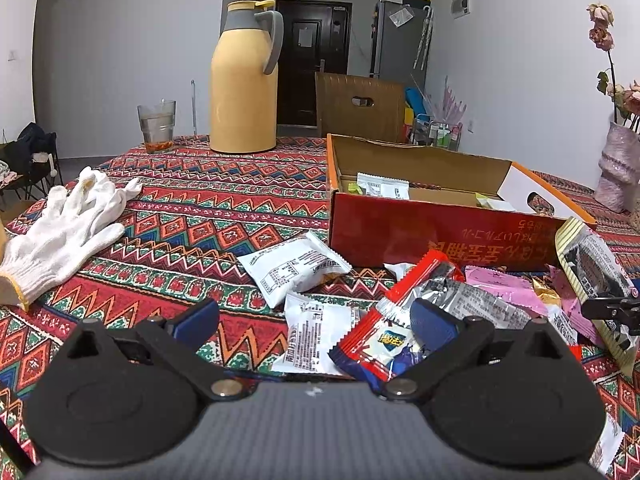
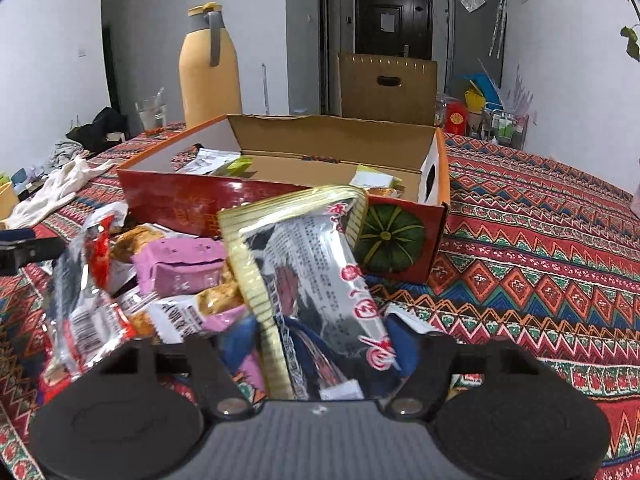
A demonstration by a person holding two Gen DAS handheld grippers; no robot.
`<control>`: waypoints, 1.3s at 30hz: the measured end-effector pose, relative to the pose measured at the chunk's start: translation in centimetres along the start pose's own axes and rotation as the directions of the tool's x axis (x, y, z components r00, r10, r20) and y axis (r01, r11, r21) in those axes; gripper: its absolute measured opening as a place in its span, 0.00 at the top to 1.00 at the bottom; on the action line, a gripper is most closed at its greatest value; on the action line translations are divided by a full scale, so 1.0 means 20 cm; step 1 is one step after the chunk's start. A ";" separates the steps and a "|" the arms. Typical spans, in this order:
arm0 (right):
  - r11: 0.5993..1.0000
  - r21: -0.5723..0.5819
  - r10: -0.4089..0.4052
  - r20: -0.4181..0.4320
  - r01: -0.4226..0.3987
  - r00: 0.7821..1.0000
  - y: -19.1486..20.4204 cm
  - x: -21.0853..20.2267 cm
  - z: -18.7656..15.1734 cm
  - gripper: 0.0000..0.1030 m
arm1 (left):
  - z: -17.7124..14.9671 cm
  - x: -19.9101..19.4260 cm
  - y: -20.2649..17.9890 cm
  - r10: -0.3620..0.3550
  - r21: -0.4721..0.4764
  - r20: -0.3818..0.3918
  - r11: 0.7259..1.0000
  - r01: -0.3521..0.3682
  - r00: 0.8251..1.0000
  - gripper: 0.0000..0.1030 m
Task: Organize snacks
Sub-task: 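Grasp the silver packet with yellow border with the right gripper, then grasp the silver packet with blue print with the left gripper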
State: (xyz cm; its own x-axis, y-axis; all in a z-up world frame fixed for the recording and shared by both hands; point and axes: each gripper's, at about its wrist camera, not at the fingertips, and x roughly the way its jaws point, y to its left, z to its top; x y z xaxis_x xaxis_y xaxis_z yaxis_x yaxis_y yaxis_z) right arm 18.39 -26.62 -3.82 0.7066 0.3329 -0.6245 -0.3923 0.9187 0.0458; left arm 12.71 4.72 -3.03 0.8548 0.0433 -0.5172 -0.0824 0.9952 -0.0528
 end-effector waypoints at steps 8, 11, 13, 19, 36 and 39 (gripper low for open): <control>0.992 0.118 -0.047 0.107 0.034 0.993 0.02 -0.16 -0.08 0.75 | 0.00 0.00 0.00 0.001 -0.001 0.000 1.000 -0.001 1.000 0.00; 0.982 0.181 -0.084 0.168 0.053 0.982 0.03 -0.24 -0.12 0.75 | 0.00 0.00 0.00 0.003 -0.001 -0.002 1.000 -0.003 1.000 0.00; 0.974 0.222 -0.097 0.191 0.053 0.977 0.03 -0.28 -0.14 0.75 | 0.00 0.00 0.00 0.006 -0.002 -0.006 1.000 -0.006 1.000 0.00; 0.959 0.273 -0.128 0.195 0.072 0.972 0.04 -0.29 -0.18 0.75 | 0.06 -0.07 -0.04 -0.004 0.004 -0.008 1.000 0.004 1.000 0.00; 0.955 0.297 -0.079 0.258 -0.001 0.963 0.13 -0.41 -0.27 0.74 | 0.06 -0.03 -0.56 0.140 0.156 -0.139 0.981 -0.118 0.980 0.00; 0.953 0.303 -0.080 0.265 -0.005 0.961 0.13 -0.44 -0.28 0.74 | 0.02 -0.06 -0.54 0.159 0.188 -0.141 0.973 -0.131 0.977 0.00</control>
State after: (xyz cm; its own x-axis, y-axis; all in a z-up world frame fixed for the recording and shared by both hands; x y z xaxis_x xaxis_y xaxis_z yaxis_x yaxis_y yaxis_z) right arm 7.85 -28.25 -2.62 0.8664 0.3030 -0.3968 -0.1986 0.9384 0.2828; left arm 12.81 -6.12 -1.40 0.7499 0.1879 -0.6343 -0.0959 0.9796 0.1769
